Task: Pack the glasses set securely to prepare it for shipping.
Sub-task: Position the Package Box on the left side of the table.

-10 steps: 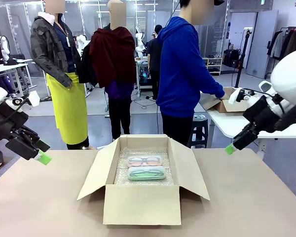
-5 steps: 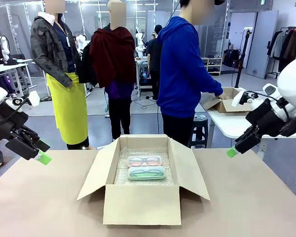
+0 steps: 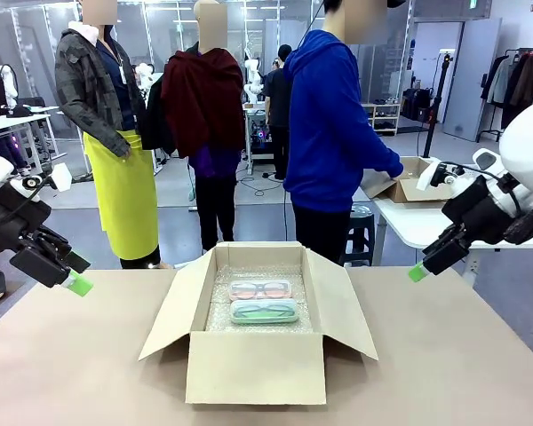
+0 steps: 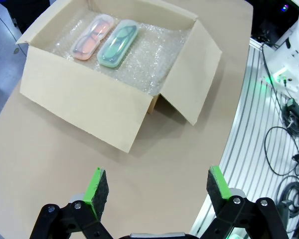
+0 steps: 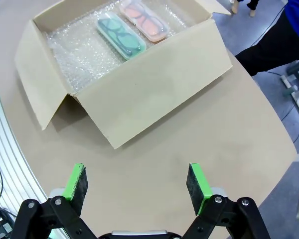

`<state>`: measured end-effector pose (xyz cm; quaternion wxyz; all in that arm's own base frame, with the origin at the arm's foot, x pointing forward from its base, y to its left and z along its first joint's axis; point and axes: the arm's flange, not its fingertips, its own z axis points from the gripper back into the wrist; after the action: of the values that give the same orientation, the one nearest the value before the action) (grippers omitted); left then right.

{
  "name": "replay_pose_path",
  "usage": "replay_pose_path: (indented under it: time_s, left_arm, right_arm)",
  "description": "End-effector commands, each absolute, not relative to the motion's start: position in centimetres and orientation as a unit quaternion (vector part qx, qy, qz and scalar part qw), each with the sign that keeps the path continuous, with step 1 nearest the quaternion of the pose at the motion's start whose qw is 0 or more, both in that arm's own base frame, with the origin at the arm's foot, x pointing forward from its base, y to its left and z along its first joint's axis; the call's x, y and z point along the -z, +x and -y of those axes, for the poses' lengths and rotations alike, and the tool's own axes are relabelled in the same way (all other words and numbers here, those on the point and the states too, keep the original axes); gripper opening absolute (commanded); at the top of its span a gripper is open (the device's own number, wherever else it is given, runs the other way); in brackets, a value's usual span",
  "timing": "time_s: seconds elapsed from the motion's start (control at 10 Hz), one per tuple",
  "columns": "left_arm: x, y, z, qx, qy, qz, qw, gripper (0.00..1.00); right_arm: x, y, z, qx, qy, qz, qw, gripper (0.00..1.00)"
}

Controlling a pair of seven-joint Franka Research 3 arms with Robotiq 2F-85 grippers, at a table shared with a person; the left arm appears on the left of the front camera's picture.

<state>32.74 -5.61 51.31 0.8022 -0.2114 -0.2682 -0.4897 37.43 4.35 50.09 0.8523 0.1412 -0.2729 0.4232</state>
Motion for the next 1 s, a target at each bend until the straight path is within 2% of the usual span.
replay_pose_path:
  time_s: [0.0,0.3,0.4,0.6,0.9]
  left_arm:
    - [-51.3,32.7,5.6,0.490,-0.211,0.268,0.802,1.00]
    - [-51.9,37.0,2.8,0.373,-0.311,0.259,0.835,1.00]
    - [-50.8,38.5,1.7,0.333,-0.355,0.225,0.844,1.00]
    - [-46.8,41.0,0.3,0.269,-0.387,0.220,0.854,1.00]
    - [-40.2,44.0,-0.7,0.140,-0.450,0.173,0.865,1.00]
  right_arm:
    - [-50.3,37.6,-4.4,-0.419,0.139,0.269,0.856,1.00]
    - [-50.3,37.6,-4.4,-0.419,0.139,0.269,0.856,1.00]
    - [-50.3,37.6,-4.4,-0.419,0.139,0.269,0.856,1.00]
    - [-50.3,37.6,-4.4,-0.419,0.139,0.269,0.856,1.00]
    - [-50.3,37.6,-4.4,-0.419,0.139,0.269,0.856,1.00]
